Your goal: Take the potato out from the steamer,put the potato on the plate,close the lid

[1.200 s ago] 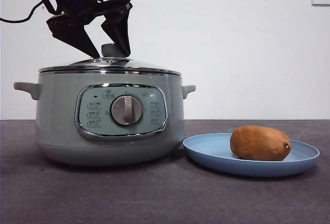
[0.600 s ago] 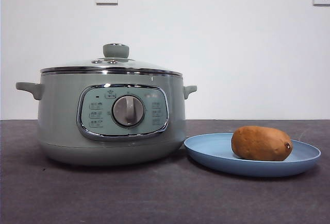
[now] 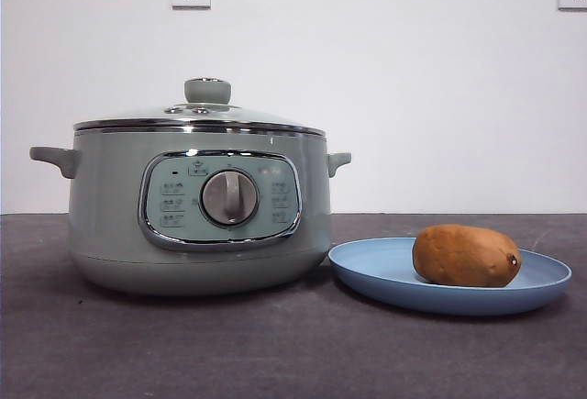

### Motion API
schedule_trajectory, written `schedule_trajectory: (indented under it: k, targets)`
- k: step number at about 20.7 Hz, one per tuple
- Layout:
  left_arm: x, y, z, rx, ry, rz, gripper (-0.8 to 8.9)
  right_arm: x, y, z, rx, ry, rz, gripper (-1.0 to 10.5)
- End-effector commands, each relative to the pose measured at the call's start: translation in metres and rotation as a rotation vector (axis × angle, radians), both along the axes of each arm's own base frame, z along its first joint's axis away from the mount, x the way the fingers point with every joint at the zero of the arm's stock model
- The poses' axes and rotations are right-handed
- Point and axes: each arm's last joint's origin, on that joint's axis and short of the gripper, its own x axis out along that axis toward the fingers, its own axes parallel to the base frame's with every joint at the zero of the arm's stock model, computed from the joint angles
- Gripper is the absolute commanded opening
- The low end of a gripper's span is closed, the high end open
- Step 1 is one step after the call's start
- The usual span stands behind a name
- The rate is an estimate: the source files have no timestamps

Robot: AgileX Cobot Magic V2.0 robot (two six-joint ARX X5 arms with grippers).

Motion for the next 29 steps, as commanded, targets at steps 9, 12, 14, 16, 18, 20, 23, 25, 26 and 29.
schedule_trajectory:
  k: [9, 12, 14, 16, 18, 20, 23, 25, 26, 29]
  targets:
    - [0.005, 0.001, -0.008, 0.004, 0.047, 0.098, -0.06, -0.001, 0.000, 0.001, -0.003, -0.011, -0.002, 0.0]
    - [0.005, 0.001, -0.014, -0.013, 0.140, 0.114, -0.03, -0.001, 0.000, 0.000, 0.008, -0.002, -0.009, 0.0]
    - [0.007, 0.000, -0.018, 0.009, 0.174, 0.121, -0.03, -0.001, 0.000, 0.000, 0.008, 0.000, -0.009, 0.0]
    - [0.010, -0.001, -0.022, 0.028, 0.209, 0.124, -0.03, -0.001, -0.001, 0.000, 0.007, 0.000, -0.010, 0.0]
    - [0.013, -0.003, -0.024, 0.040, 0.232, 0.124, -0.03, -0.001, -0.001, 0.000, 0.007, 0.000, -0.010, 0.0]
    - [0.018, -0.005, -0.026, 0.050, 0.252, 0.125, -0.03, -0.001, -0.001, 0.000, 0.007, 0.000, -0.010, 0.0]
    - [0.027, -0.009, -0.029, 0.063, 0.276, 0.126, -0.03, -0.001, -0.001, 0.000, 0.007, 0.000, -0.010, 0.0]
    - [0.033, -0.012, -0.031, 0.072, 0.294, 0.126, -0.03, -0.001, 0.000, 0.000, 0.007, 0.000, -0.009, 0.0]
    - [0.036, -0.013, -0.032, 0.076, 0.301, 0.126, -0.03, -0.001, 0.000, 0.000, 0.007, 0.000, -0.009, 0.0]
    - [0.041, -0.015, -0.034, 0.085, 0.316, 0.128, -0.03, -0.001, -0.001, 0.000, 0.007, 0.000, -0.010, 0.0]
